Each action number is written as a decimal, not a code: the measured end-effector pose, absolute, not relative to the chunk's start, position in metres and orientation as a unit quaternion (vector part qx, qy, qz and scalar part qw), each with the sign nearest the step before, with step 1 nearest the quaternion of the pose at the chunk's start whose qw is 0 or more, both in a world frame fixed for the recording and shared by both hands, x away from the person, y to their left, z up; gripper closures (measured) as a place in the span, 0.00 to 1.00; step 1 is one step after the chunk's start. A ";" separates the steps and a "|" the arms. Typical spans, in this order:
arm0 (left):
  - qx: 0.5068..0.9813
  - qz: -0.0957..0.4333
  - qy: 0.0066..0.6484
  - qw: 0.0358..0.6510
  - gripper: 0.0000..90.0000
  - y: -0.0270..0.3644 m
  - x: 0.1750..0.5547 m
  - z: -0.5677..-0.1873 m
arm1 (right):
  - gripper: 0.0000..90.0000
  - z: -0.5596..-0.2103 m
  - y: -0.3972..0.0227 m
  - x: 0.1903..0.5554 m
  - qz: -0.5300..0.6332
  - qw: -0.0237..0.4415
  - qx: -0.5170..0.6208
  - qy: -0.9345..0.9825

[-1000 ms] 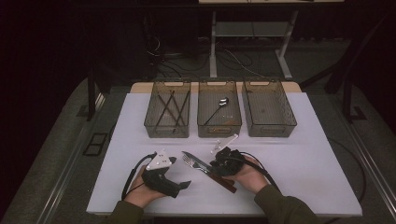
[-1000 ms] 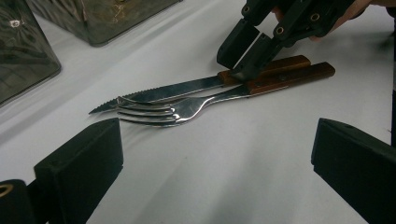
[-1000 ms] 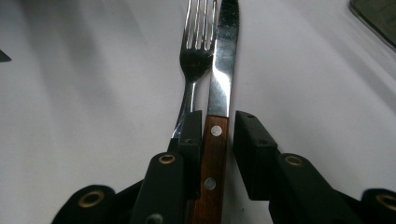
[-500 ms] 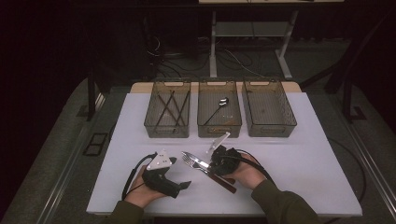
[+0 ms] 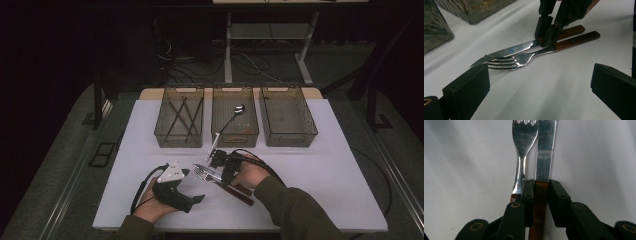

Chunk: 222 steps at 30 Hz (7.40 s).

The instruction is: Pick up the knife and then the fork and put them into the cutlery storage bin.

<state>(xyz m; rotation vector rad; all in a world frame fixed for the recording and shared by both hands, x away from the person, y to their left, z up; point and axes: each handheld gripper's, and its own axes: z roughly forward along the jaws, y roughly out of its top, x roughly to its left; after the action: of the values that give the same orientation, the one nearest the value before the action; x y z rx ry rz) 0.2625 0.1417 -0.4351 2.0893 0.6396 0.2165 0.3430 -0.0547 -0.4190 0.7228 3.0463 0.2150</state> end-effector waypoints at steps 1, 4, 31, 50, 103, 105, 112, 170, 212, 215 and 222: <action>0.847 0.088 0.259 0.457 0.01 0.142 0.263 -0.435 | 0.83 -0.419 -0.052 0.344 0.058 0.002 0.233 0.971; 0.847 0.088 0.260 0.456 0.01 0.142 0.262 -0.435 | 0.85 -0.418 -0.048 0.346 0.043 -0.003 0.236 0.971; 0.841 0.084 0.264 0.465 0.01 0.143 0.262 -0.434 | 0.86 -0.400 -0.120 0.344 0.229 -0.001 0.263 0.937; 0.835 0.090 0.253 0.481 0.00 0.152 0.265 -0.435 | 0.85 -0.383 -0.195 0.343 0.383 0.041 0.305 0.871; 0.834 0.071 0.269 0.476 0.00 0.154 0.266 -0.436 | 0.86 -0.333 -0.331 0.426 0.419 0.226 0.485 0.733; 0.834 0.071 0.269 0.477 0.00 0.154 0.266 -0.436 | 0.86 -0.339 -0.333 0.429 0.414 0.227 0.491 0.732; 0.834 0.070 0.268 0.478 0.00 0.154 0.265 -0.435 | 0.86 -0.363 -0.338 0.431 0.406 0.214 0.501 0.734; 0.835 0.067 0.263 0.478 0.00 0.152 0.265 -0.435 | 0.30 -0.384 -0.281 0.327 0.469 0.129 0.404 0.775; 0.837 0.067 0.258 0.477 0.00 0.150 0.264 -0.434 | 0.51 -0.409 -0.171 0.293 0.374 0.022 0.294 0.879; 0.838 0.068 0.256 0.476 0.00 0.150 0.264 -0.434 | 0.55 -0.410 -0.161 0.293 0.363 0.016 0.284 0.887; 0.836 0.068 0.259 0.479 0.00 0.151 0.264 -0.434 | 0.62 -0.411 -0.143 0.296 0.344 0.004 0.275 0.898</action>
<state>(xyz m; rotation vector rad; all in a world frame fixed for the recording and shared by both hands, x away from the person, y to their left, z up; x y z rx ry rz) 0.2643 0.1512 -0.4341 2.0415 0.6327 0.1654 0.2963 -0.1433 -0.4114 0.8633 2.8136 1.0788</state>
